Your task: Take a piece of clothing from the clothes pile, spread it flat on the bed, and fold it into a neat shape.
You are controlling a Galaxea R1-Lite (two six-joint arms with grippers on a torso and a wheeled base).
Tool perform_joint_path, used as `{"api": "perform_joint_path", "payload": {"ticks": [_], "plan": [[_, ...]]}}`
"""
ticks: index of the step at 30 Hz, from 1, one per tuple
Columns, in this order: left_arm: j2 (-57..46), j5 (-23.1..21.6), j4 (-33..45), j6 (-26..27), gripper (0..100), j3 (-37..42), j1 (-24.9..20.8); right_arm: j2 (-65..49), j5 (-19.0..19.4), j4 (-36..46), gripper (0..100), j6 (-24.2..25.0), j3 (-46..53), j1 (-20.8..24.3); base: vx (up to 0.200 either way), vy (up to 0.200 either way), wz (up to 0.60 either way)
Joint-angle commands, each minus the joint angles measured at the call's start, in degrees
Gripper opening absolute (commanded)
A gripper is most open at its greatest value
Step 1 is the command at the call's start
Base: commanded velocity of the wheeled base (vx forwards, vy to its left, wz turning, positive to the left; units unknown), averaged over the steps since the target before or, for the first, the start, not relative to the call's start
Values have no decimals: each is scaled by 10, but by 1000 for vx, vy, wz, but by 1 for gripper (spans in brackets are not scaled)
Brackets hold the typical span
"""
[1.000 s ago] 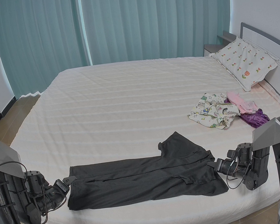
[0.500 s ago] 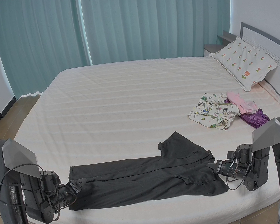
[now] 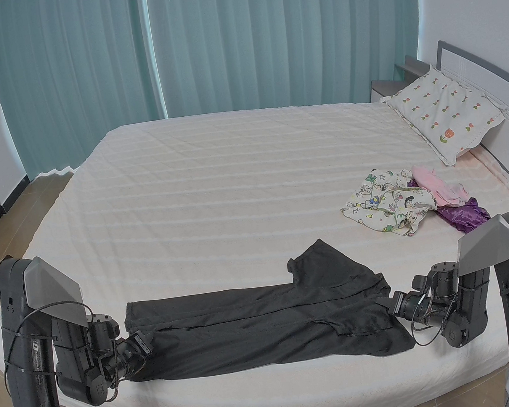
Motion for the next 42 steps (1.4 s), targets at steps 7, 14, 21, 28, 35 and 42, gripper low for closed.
{"api": "perform_joint_path", "payload": {"ticks": [7,14,21,28,35,42], "plan": [[5,50,-9,-26,0,4,6,-3,0,-8,0,-1,-1,0,0,0,0],[-21,64,-9,-76,0,18,12,-6,-2,-8,0,-1,-8,0,0,0,0],[-16,65,-9,-76,0,18,18,-1,-46,-8,0,2,-45,6,0,0,0],[-7,64,-9,-76,0,18,26,1,-45,-8,0,1,-46,10,0,0,0],[-7,63,-9,-76,0,18,25,4,-44,-8,0,0,-54,9,0,0,0],[7,63,-9,-76,100,16,22,11,-44,-7,100,1,-61,9,0,0,0]]}}
